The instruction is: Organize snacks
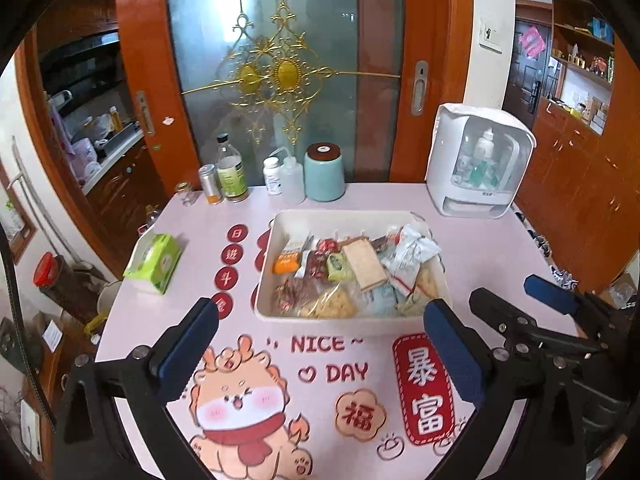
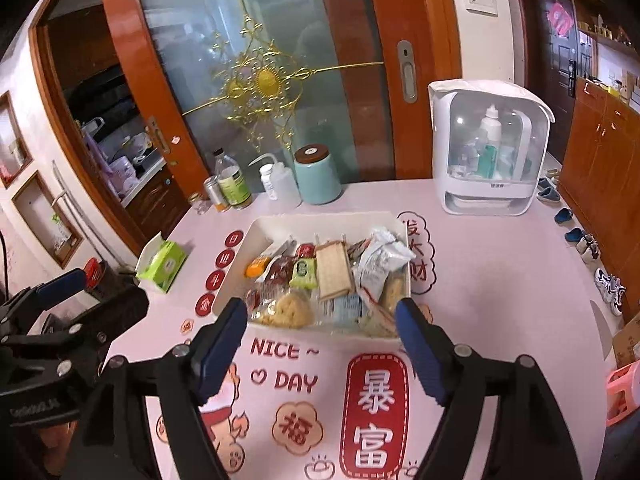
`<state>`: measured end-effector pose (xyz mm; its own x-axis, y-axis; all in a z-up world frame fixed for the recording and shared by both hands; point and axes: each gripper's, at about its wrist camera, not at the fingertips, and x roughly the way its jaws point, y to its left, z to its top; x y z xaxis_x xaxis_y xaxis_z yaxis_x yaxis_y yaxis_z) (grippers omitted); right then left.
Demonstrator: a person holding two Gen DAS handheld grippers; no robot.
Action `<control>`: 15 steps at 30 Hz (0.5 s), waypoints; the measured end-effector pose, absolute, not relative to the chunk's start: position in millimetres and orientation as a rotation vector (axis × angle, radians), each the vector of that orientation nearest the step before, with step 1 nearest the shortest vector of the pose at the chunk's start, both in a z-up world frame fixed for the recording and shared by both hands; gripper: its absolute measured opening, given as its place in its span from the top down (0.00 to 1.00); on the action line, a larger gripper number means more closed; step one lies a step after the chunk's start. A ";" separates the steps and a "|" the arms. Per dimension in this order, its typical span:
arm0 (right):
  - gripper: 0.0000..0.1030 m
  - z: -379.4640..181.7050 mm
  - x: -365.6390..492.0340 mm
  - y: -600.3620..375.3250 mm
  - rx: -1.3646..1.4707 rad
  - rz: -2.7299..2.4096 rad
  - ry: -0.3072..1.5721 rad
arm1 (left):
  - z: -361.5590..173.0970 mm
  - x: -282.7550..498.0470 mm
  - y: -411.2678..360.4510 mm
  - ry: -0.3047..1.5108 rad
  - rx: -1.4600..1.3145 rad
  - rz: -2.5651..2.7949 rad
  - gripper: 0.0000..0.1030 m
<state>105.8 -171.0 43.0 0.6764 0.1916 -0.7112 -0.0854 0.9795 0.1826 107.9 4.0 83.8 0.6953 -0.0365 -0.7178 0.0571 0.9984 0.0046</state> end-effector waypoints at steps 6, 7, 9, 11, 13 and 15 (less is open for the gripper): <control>0.24 28.5 78.6 -166.1 0.111 0.169 0.851 | 62.5 72.7 11.8 0.846 0.014 -0.008 0.01; 0.24 25.8 73.6 -165.9 0.108 0.167 0.857 | 57.3 68.1 13.3 0.866 0.001 -0.006 0.01; 0.24 20.9 64.0 -166.0 0.104 0.169 0.870 | 47.3 59.4 15.4 0.896 -0.019 -0.005 0.01; 0.24 16.4 55.3 -166.1 0.098 0.167 0.885 | 38.3 51.2 16.6 0.918 -0.030 -0.007 0.01; 0.24 12.3 45.9 -165.5 0.095 0.154 0.896 | 31.0 43.3 15.7 0.934 -0.024 -0.004 0.01; 0.24 8.7 35.1 -163.4 0.094 0.134 0.907 | 25.8 38.2 14.2 0.941 -0.012 -0.007 0.01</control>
